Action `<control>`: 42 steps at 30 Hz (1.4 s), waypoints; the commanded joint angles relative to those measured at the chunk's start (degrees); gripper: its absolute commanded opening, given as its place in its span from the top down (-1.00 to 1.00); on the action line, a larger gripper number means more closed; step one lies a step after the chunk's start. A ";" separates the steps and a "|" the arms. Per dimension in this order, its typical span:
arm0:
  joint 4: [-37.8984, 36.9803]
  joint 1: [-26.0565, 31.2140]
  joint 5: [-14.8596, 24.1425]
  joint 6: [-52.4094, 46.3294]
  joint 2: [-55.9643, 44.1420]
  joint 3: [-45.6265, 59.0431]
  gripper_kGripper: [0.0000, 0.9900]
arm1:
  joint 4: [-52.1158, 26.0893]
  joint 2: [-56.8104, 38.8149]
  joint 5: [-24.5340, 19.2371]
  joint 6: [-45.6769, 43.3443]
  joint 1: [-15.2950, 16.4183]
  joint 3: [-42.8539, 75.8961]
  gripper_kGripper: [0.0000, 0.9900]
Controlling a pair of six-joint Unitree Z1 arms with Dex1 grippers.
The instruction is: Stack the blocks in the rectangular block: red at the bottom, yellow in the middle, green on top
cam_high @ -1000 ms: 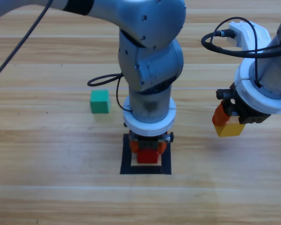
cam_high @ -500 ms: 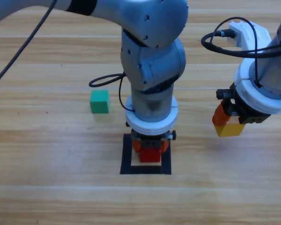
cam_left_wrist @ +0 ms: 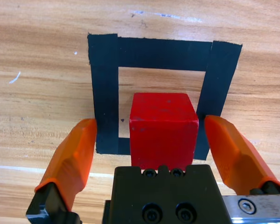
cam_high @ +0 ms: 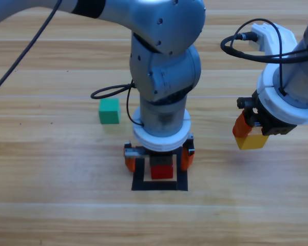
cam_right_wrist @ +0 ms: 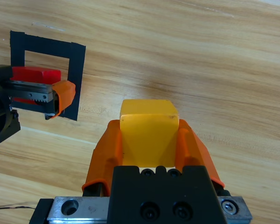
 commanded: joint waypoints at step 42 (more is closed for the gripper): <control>0.84 27.48 -1.59 34.00 -17.93 2.33 -0.86 | 23.73 29.42 -1.06 8.70 14.09 -43.03 0.57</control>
